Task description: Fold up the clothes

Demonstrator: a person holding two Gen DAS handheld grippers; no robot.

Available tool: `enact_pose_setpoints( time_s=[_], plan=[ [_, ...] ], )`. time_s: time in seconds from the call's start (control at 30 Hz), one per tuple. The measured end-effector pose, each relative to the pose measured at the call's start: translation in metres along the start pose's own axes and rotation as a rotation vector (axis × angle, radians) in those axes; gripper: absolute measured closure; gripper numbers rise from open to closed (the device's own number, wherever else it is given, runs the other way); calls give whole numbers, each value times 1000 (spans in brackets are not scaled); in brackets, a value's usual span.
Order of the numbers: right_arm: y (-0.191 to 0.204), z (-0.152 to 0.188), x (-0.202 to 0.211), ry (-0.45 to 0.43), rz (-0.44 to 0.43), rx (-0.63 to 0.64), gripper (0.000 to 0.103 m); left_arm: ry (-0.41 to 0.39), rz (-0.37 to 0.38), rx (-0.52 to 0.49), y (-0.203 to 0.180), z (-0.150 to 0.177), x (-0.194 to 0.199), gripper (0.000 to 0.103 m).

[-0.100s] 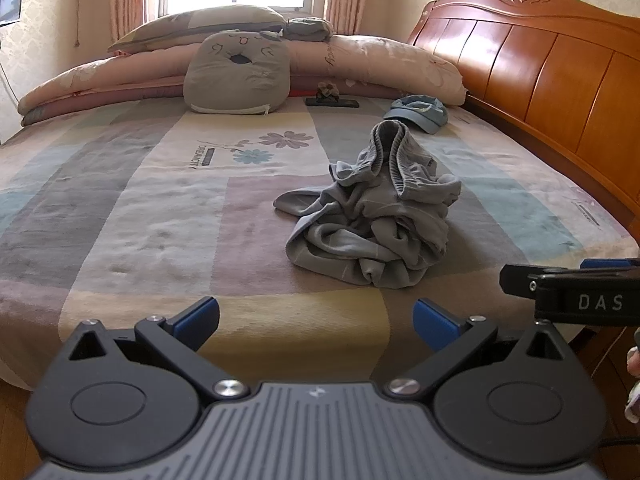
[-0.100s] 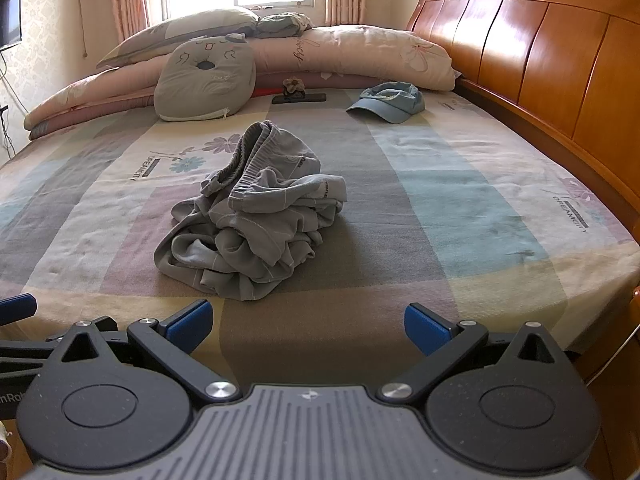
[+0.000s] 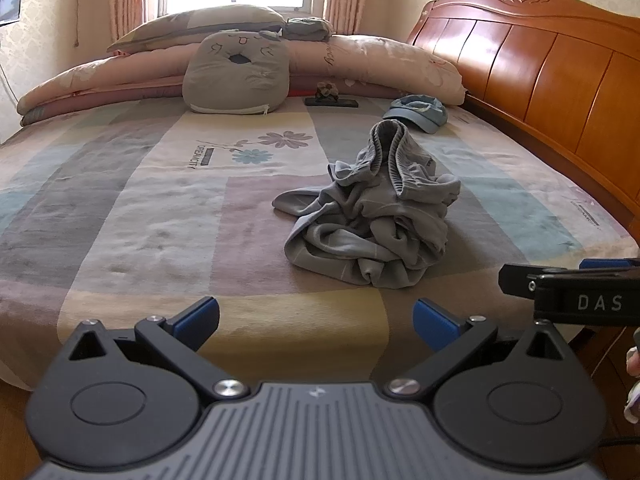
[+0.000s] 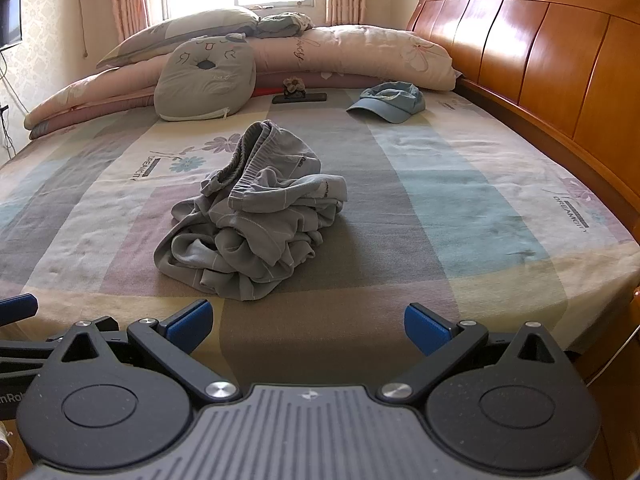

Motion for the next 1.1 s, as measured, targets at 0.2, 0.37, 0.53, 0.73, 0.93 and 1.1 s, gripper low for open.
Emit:
enact_pose_setpoints(
  time_s=[0.2,0.37,0.53,0.73,0.93,1.1],
  plan=[
    [-2,-4,2,-3,2,-2,0,-7,0,-1,-2,-1,0,1],
    [-1,-3,-2,-8,1,1,0,-1,0,-8,-2,-2,-1,1],
    [-1,-6,-3,-6,-4,3,0,5,2,-12,-2,-3,-1,1],
    [0,-6,-5,-5,-8,4,0,13,2,-12,-2,-5,-4,1],
    [-1,-7,-8,3,-8,2,0,18,3,-9,-3,-5,-8,1],
    [-3,-6,-11,8,-7,-1,0,27,2,-11,-4,-4,-12,1]
  ],
)
Point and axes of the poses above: each gripper's, at about its wrist camera, not at the fingertips, and x roughly against the way its jaws point, y to its left, z to its underside, the point moved 10 cm from there along -x, roughly the way its jaws point, and after that the axes turned 10 degrees about -x, right-handed, at the moved point
